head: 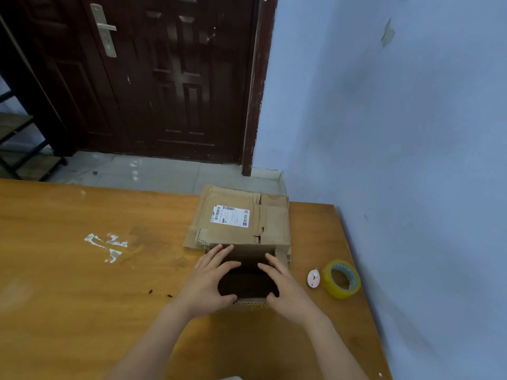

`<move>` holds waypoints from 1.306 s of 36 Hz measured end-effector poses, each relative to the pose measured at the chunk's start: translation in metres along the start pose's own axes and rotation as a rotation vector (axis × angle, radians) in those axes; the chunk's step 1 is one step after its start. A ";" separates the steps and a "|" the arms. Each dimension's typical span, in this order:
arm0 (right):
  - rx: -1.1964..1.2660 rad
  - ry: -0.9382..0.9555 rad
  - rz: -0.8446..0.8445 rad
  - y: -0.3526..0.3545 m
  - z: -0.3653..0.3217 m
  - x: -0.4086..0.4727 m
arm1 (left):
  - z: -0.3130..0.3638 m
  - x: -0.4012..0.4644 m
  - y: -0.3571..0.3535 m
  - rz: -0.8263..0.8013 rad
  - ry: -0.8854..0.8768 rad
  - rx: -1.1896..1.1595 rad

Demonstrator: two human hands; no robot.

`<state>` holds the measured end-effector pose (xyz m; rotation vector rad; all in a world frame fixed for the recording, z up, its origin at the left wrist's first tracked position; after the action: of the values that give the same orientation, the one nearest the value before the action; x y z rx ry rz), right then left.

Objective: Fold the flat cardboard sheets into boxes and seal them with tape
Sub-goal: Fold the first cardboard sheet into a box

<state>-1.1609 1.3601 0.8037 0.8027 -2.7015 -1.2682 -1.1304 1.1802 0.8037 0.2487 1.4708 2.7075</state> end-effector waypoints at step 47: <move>0.157 -0.077 0.502 0.025 0.022 0.014 | -0.018 -0.031 -0.005 0.158 0.364 -0.356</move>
<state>-1.1894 1.3821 0.8052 0.0608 -2.8242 -0.9957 -1.1029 1.1640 0.7863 -0.1603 1.0288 3.2089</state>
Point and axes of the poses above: each hand's wrist, its own x-axis towards the middle knuckle, its own y-axis out of the back of the hand, z = x × y, the point moved 6 cm from there along x, towards the middle knuckle, and after that the axes turned 7 degrees about z, right-handed, at the moved point
